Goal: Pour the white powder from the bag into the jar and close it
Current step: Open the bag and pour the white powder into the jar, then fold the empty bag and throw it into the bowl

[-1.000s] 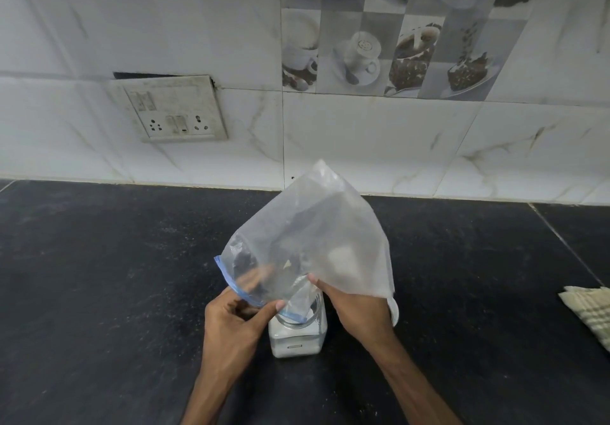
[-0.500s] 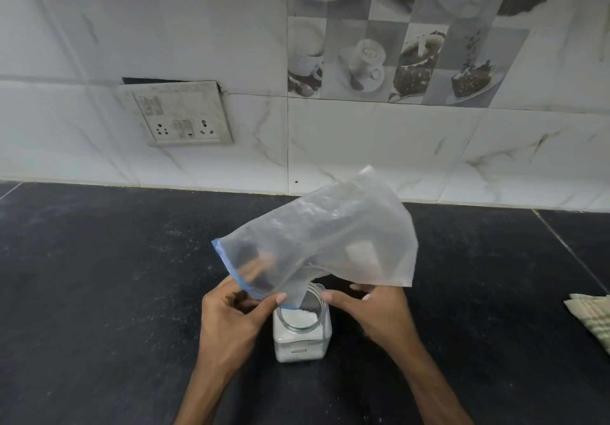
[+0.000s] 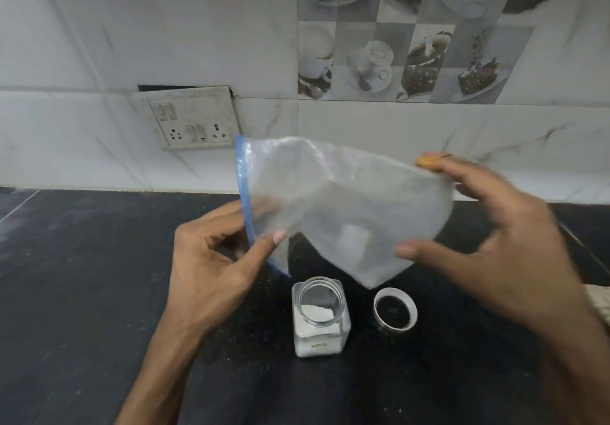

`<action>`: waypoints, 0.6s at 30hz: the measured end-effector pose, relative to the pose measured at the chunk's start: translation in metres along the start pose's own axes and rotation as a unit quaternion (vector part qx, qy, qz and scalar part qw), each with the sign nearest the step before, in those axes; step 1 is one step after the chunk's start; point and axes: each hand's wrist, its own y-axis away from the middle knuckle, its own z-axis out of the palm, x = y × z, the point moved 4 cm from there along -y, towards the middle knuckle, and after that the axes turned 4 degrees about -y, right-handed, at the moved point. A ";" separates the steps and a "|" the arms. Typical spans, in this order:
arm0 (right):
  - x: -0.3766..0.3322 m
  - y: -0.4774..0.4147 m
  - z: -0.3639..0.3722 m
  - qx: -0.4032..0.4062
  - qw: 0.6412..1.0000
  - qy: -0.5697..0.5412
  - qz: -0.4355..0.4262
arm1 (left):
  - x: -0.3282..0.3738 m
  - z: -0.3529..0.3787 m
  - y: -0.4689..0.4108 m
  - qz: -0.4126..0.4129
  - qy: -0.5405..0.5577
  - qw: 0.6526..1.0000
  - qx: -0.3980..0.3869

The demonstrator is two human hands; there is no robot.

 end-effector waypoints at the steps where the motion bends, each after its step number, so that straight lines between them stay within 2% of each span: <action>1: -0.003 0.000 0.009 -0.006 0.999 0.049 -0.007 | 0.004 -0.001 -0.003 0.011 -0.007 1.000 -0.005; 3: -0.006 0.001 0.024 -0.013 0.995 0.096 -0.011 | 0.007 -0.004 -0.008 0.031 -0.015 0.999 -0.019; 6: -0.009 0.004 0.037 -0.031 0.998 0.054 0.021 | 0.009 -0.011 -0.015 0.058 -0.018 0.997 -0.046; 10: -0.002 0.006 0.058 -0.058 0.993 -0.087 0.062 | 0.013 -0.019 -0.022 0.092 -0.060 0.989 -0.099; 14: 0.017 0.012 0.069 -0.061 0.954 -0.263 0.127 | 0.009 -0.031 -0.030 0.078 -0.024 0.986 -0.142; 16: 0.024 0.017 0.072 -0.048 0.937 -0.309 0.155 | 0.008 -0.039 -0.037 0.061 0.030 0.990 -0.123; 18: 0.030 0.022 0.075 -0.026 0.923 -0.340 0.178 | 0.006 -0.048 -0.044 0.042 0.095 0.993 -0.060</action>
